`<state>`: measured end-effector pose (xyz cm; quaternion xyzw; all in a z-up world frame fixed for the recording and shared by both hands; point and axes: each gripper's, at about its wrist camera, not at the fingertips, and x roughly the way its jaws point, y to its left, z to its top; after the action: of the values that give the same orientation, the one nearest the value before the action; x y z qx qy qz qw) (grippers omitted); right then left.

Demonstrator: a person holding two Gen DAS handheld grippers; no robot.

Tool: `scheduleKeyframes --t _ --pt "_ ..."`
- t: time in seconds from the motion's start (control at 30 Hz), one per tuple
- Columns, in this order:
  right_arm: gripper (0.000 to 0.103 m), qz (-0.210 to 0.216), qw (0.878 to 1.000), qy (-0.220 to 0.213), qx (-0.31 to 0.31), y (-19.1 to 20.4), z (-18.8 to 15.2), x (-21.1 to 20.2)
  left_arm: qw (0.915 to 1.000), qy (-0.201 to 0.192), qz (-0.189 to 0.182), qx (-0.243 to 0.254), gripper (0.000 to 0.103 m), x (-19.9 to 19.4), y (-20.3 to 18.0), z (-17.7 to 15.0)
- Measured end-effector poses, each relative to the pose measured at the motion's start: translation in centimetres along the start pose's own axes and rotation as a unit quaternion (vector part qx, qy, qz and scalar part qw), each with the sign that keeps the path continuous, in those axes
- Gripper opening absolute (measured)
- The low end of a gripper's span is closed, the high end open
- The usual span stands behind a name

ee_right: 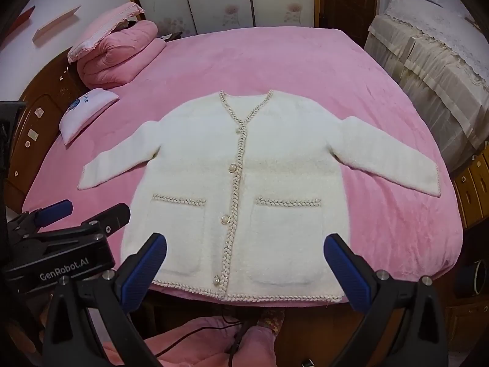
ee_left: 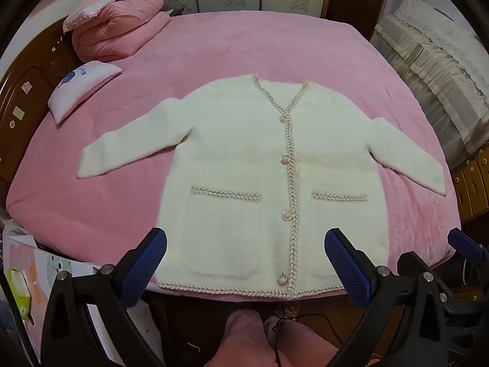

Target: Fold large clothes

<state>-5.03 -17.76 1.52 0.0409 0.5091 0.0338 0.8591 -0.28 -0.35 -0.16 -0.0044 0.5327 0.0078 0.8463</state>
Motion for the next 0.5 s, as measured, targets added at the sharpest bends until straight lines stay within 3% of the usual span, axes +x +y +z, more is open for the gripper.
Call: scheduleKeyframes --t 0.5 --pt "0.103 -0.006 1.0 -0.004 0.01 -0.45 0.04 -0.13 1.0 -0.007 0.002 0.006 0.102 -0.43 0.0 -0.05"
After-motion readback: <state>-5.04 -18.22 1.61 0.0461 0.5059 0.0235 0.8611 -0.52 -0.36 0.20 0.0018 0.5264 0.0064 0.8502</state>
